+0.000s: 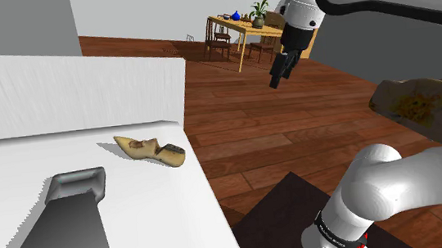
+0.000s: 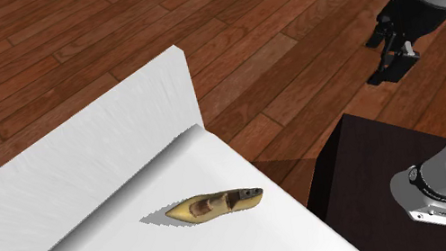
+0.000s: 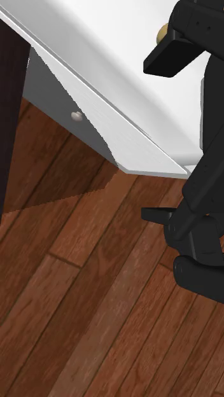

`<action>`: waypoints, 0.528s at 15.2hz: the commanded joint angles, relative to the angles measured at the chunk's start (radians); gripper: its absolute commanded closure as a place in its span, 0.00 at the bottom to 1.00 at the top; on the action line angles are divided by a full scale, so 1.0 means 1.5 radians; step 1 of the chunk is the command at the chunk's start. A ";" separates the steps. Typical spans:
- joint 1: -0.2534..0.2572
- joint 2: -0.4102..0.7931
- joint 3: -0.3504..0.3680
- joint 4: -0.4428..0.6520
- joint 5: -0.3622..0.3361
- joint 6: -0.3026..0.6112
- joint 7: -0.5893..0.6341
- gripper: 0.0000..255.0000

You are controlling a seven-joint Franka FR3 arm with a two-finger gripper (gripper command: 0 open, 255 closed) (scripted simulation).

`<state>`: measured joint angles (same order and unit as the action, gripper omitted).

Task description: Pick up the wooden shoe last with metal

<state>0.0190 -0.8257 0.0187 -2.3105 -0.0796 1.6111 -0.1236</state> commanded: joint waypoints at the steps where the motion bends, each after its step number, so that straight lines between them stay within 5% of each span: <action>1: 0.000 0.000 0.000 0.000 0.000 0.000 0.000 0.00; 8: 0.038 0.122 -0.002 -0.009 0.057 0.123 -0.017 0.00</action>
<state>0.0671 -0.6685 0.0157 -2.3283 -0.0077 1.7739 -0.1440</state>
